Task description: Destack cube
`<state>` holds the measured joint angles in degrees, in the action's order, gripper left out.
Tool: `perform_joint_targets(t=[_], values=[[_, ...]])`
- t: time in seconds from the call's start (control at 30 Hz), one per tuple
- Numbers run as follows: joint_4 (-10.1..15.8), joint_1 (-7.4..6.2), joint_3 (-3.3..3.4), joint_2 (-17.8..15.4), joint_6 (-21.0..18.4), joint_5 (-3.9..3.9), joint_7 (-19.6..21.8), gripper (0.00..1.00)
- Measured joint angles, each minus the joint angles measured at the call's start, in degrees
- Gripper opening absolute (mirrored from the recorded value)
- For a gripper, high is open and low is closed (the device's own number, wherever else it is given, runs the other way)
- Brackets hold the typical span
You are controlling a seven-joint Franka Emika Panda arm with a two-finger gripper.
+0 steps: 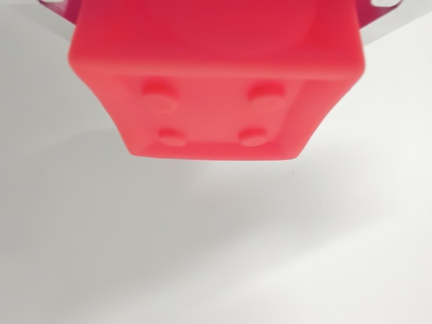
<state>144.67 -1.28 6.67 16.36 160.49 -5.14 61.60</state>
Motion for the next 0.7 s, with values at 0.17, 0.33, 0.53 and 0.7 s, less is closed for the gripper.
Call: perform_joint_targets(t=[0.17, 0.33, 0.53, 0.7], values=[[-0.5, 0.49, -0.65, 2.38, 1.9, -0.71, -0.55, 0.0], [-0.88, 1.01, -1.24, 4.26, 3.35, -1.12, -0.92, 0.0], [-1.41, 1.73, -2.04, 6.34, 4.96, -1.33, -1.1, 0.0], [-1.73, 2.21, -2.52, 7.6, 5.96, -1.35, -1.12, 0.0]])
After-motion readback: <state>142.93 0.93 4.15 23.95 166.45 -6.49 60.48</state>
